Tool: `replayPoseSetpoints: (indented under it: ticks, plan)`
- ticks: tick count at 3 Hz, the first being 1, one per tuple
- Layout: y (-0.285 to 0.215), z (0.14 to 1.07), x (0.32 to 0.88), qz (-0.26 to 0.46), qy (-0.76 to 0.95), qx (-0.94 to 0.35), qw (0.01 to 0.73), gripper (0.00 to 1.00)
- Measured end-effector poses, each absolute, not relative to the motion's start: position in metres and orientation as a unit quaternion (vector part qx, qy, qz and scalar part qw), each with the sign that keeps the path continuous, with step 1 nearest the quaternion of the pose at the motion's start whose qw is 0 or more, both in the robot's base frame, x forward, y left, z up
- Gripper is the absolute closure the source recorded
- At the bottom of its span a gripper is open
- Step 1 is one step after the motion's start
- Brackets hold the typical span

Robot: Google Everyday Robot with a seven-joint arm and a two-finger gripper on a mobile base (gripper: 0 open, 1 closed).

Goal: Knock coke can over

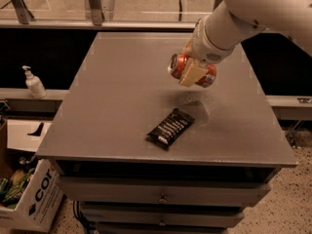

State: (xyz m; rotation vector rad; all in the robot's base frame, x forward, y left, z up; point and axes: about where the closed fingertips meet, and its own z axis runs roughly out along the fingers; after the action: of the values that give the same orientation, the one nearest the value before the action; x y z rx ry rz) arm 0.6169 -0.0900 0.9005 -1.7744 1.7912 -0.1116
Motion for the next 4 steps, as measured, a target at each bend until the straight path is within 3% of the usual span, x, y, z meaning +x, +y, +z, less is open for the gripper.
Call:
replayPoseSetpoints:
  ticks: [1,4]
  plan:
    - [-0.091,0.885,0.617,-0.086,0.655,-0.708,0.250,1.00]
    - [-0.110,0.847,0.600,-0.107,0.617,-0.761,0.169,1.00]
